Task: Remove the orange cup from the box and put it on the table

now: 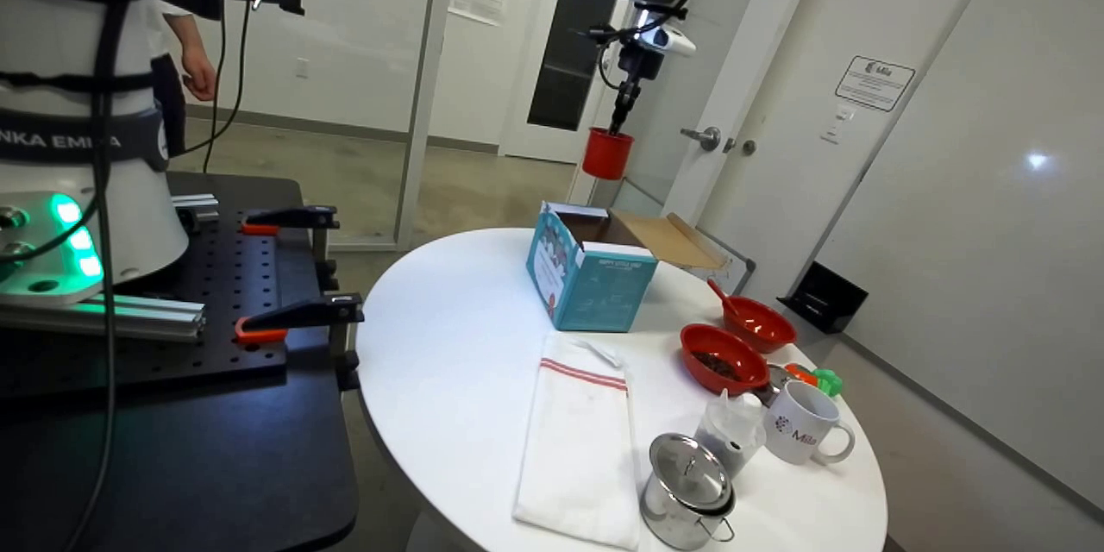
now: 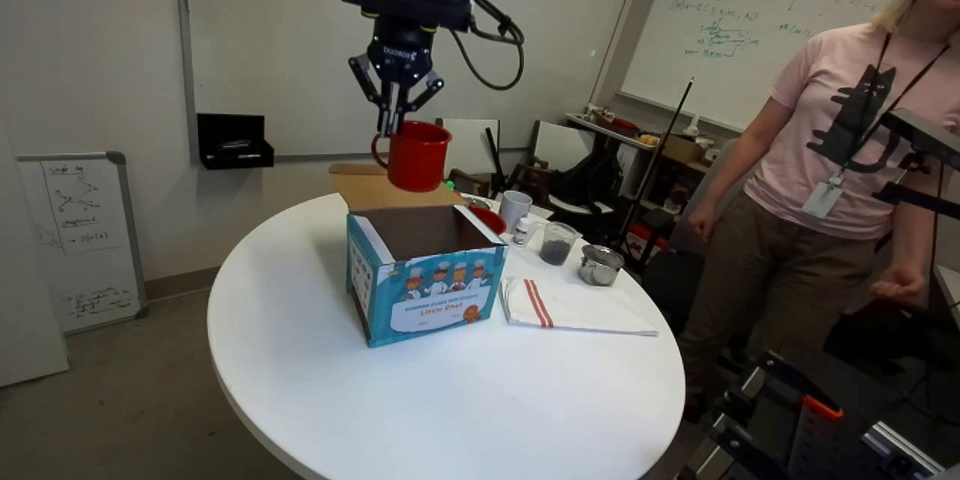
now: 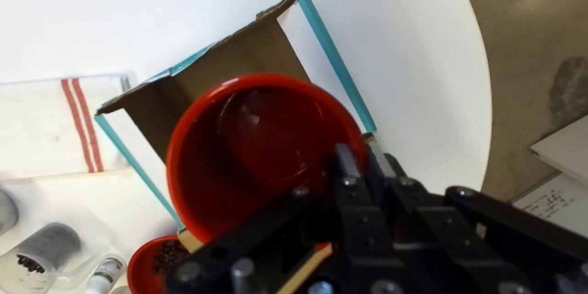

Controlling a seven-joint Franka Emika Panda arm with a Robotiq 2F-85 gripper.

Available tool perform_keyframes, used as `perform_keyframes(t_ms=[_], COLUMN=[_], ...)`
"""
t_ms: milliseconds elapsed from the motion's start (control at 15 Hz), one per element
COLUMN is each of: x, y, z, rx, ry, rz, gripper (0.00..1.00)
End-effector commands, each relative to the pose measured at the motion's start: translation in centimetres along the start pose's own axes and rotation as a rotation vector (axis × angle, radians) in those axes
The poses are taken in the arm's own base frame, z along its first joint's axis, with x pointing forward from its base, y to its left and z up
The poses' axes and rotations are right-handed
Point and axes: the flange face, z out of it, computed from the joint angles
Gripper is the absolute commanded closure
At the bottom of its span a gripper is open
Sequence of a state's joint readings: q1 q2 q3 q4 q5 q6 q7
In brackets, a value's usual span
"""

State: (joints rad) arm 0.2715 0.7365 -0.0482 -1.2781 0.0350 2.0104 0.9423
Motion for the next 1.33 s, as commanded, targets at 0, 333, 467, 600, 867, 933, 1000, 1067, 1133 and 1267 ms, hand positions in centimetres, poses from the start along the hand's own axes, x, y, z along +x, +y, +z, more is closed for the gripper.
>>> perform_keyframes(t_ms=[0, 333, 467, 600, 867, 933, 1000, 1067, 1133, 1267], x=[-0.9, -0.8, -0.7, -0.6, -1.2, -1.4, -1.7, -2.2, -2.5, -2.7], y=[3.1, 8.8, 11.3, 14.2, 20.4, 22.1, 23.7, 25.3, 26.5, 28.1], z=[-3.2, -2.5, -1.0, 0.3, 2.3, 2.6, 2.8, 3.1, 3.3, 3.9], rx=[-0.022, -0.019, -0.018, 0.001, 0.029, 0.044, 0.057, 0.071, 0.085, 0.103], ry=[0.073, 0.096, 0.097, 0.089, 0.097, 0.095, 0.099, 0.104, 0.108, 0.116], rz=[0.086, 0.268, 0.336, 0.427, 0.595, 0.634, 0.664, 0.683, 0.689, 0.676], gripper=[0.98, 0.98, 0.98, 0.98, 0.98, 0.98, 0.98, 0.98, 0.98, 0.98])
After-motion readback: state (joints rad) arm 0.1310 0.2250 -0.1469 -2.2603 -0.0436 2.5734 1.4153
